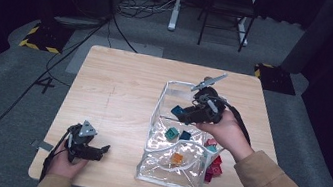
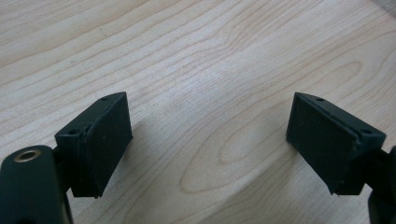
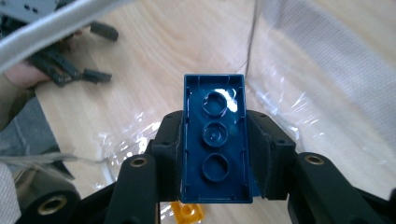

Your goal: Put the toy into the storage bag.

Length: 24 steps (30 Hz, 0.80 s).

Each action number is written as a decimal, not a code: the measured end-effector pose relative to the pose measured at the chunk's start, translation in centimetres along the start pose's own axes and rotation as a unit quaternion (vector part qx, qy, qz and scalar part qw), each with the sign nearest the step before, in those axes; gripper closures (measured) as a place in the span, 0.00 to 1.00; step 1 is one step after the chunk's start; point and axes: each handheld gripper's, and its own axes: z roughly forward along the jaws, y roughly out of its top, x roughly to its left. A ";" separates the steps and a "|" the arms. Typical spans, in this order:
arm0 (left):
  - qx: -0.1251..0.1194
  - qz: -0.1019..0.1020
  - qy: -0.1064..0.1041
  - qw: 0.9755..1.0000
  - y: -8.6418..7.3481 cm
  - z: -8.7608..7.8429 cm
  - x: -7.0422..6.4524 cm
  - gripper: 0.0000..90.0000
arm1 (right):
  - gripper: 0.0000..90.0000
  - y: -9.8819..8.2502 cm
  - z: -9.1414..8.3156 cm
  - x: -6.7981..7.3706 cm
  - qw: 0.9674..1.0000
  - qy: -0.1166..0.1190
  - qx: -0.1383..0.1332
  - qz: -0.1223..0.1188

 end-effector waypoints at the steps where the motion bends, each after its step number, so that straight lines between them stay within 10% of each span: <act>1: -0.001 0.000 -0.001 1.000 0.0 0.0 0.0 0.16 | 0.65 0.0 0.2 0.1 1.000 0.002 0.008 0.000; 6: -0.001 0.000 -0.001 1.000 0.0 0.0 0.0 0.16 | 0.54 0.0 0.9 0.2 0.999 0.019 0.029 -0.001; 24: -0.001 0.000 -0.001 1.000 0.0 0.0 0.0 0.16 | 0.48 -1.6 -5.0 0.3 0.995 -0.002 -0.100 0.004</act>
